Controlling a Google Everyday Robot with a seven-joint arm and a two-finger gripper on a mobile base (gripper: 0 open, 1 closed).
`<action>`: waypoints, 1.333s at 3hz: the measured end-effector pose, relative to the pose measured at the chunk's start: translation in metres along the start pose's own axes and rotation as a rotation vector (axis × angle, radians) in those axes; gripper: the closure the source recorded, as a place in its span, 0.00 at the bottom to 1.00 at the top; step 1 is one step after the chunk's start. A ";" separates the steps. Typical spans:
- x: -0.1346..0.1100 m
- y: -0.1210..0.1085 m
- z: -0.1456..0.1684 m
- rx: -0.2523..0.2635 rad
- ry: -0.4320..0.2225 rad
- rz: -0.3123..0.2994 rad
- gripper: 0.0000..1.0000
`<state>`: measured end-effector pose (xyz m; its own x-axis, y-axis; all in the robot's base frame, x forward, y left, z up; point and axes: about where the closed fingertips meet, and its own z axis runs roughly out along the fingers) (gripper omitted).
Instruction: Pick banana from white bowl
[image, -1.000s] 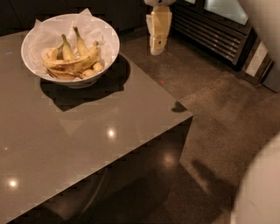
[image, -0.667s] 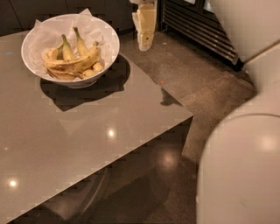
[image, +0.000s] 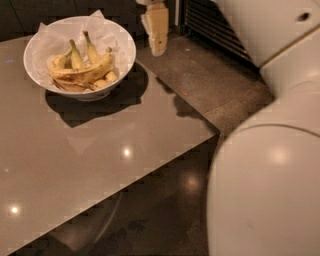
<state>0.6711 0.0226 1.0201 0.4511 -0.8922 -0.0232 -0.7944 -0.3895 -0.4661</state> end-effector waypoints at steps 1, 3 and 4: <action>-0.026 -0.015 0.030 -0.058 0.018 -0.091 0.00; -0.044 -0.023 0.041 -0.040 -0.055 -0.119 0.00; -0.066 -0.023 0.051 -0.074 -0.134 -0.144 0.00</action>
Offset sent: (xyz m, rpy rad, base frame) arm 0.0114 0.0321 -0.0168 -0.0699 0.0213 0.0657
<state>0.6807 0.1027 0.9871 0.6081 -0.7897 -0.0812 -0.7433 -0.5306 -0.4074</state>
